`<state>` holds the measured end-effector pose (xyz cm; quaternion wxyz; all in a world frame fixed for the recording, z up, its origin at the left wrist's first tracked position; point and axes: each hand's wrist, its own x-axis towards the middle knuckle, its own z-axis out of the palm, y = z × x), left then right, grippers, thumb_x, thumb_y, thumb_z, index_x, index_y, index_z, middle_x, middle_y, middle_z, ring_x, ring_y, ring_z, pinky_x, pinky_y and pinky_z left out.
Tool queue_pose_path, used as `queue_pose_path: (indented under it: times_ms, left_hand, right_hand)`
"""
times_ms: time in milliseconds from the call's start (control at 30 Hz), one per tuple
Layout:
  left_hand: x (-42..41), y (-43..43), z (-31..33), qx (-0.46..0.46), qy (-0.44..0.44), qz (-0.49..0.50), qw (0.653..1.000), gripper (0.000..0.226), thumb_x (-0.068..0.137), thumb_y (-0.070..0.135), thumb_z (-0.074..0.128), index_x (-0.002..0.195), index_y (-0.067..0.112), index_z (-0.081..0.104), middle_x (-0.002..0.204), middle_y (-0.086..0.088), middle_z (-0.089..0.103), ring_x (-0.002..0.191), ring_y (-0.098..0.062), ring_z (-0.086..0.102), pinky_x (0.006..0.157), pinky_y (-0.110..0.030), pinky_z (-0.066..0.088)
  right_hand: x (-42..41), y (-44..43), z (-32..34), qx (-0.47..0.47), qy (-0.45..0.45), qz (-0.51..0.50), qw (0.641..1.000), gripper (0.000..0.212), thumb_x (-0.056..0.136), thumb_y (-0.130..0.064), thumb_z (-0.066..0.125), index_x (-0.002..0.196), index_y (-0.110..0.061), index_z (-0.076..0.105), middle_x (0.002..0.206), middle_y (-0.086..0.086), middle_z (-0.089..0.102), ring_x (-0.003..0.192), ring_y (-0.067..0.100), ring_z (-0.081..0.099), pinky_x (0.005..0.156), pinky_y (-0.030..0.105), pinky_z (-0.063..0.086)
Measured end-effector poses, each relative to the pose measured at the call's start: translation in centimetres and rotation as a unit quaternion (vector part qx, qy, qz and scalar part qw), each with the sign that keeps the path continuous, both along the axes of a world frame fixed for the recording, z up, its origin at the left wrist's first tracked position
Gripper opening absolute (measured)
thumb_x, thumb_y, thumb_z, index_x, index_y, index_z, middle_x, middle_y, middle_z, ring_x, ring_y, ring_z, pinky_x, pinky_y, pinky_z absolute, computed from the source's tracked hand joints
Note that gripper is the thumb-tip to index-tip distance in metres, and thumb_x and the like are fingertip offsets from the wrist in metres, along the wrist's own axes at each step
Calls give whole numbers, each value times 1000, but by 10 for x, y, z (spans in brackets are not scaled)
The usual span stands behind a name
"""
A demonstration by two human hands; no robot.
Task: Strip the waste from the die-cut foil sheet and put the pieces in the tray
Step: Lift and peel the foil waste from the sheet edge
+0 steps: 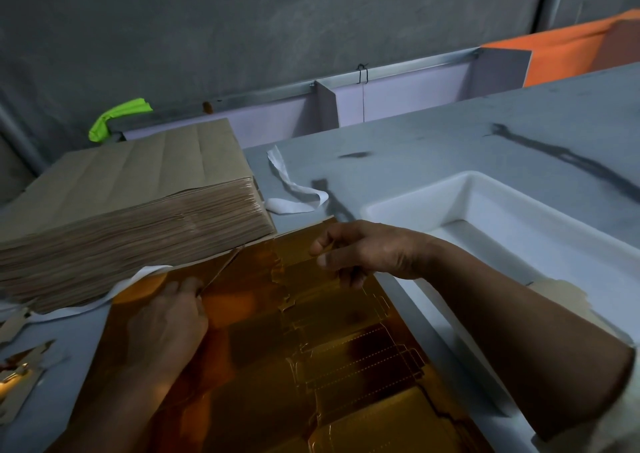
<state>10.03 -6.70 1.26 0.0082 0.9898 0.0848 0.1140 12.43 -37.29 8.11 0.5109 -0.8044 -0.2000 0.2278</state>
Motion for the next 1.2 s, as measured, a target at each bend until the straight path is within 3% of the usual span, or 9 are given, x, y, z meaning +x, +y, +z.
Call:
queue_pose_path:
  times_ms: [233, 500, 600, 700, 800, 933, 1033, 1133, 1200]
  left_hand:
    - [-11, -55, 16, -135, -86, -56, 986, 31, 101, 26, 44, 131, 22, 52, 106, 7, 53, 78, -1, 46, 57, -14, 28]
    - [-24, -124, 19, -170, -105, -143, 969, 41, 97, 20, 50, 137, 26, 42, 127, 4, 47, 77, -2, 48, 56, -11, 34]
    - [-27, -140, 18, -172, -102, -157, 967, 46, 98, 19, 49, 141, 26, 34, 133, 5, 41, 91, -7, 55, 71, -18, 47]
    - [-31, -147, 17, -186, -79, -190, 961, 58, 97, 23, 54, 147, 27, 25, 143, 7, 28, 111, -4, 49, 80, -12, 40]
    - [-34, -141, 14, -208, -30, -215, 954, 83, 89, 29, 65, 152, 31, 12, 142, 16, 11, 123, -1, 30, 96, -12, 31]
    - [-29, -124, 13, -296, -8, -155, 943, 85, 84, 23, 68, 150, 39, 16, 143, 13, 20, 115, 0, 29, 80, -10, 31]
    - [-24, -117, 8, -377, 17, -90, 922, 85, 84, 17, 69, 149, 40, 20, 147, 7, 29, 115, -2, 34, 67, -11, 27]
    - [-18, -116, 4, -432, 35, -63, 899, 86, 83, 6, 68, 148, 40, 25, 150, 5, 31, 126, -11, 41, 69, -15, 37]
    - [-14, -117, 4, -474, 38, -56, 878, 84, 83, 1, 67, 148, 37, 29, 149, 4, 35, 131, -15, 42, 84, -24, 46]
  right_hand:
    - [0, 2, -3, -5, -2, 6, 1000, 34, 95, -36, 61, 115, -9, 60, 92, 6, 67, 77, 15, 66, 65, 25, 55]
    - [-7, 4, 3, 16, -2, 4, 1000, 51, 81, -64, 59, 107, -21, 66, 99, 7, 73, 80, 18, 72, 70, 26, 56]
    - [-5, 5, 0, 32, -2, -38, 999, 45, 87, -59, 59, 103, -18, 67, 94, 6, 74, 76, 17, 72, 66, 26, 56]
    - [1, 3, -3, 38, -7, -88, 995, 20, 96, -32, 60, 98, -13, 63, 86, 9, 71, 66, 18, 70, 62, 26, 57]
    - [5, 4, -5, 35, -28, -147, 988, 13, 92, -20, 64, 91, -7, 61, 78, 14, 65, 55, 21, 65, 55, 28, 55]
    - [8, 5, -6, -48, -119, -177, 976, 19, 87, -11, 63, 69, -13, 58, 51, -1, 62, 42, 16, 62, 44, 23, 49]
    - [5, 7, -6, -124, -144, -116, 975, 25, 88, -10, 62, 65, -20, 55, 54, -6, 60, 47, 10, 61, 44, 12, 45]
    - [3, 8, -8, -164, -170, -70, 969, 32, 87, -15, 68, 65, -27, 48, 66, -8, 53, 54, 2, 53, 43, 3, 36]
    - [5, 8, -9, -155, -173, -69, 970, 32, 86, -17, 71, 65, -28, 49, 68, -8, 53, 55, 0, 54, 43, 3, 36]
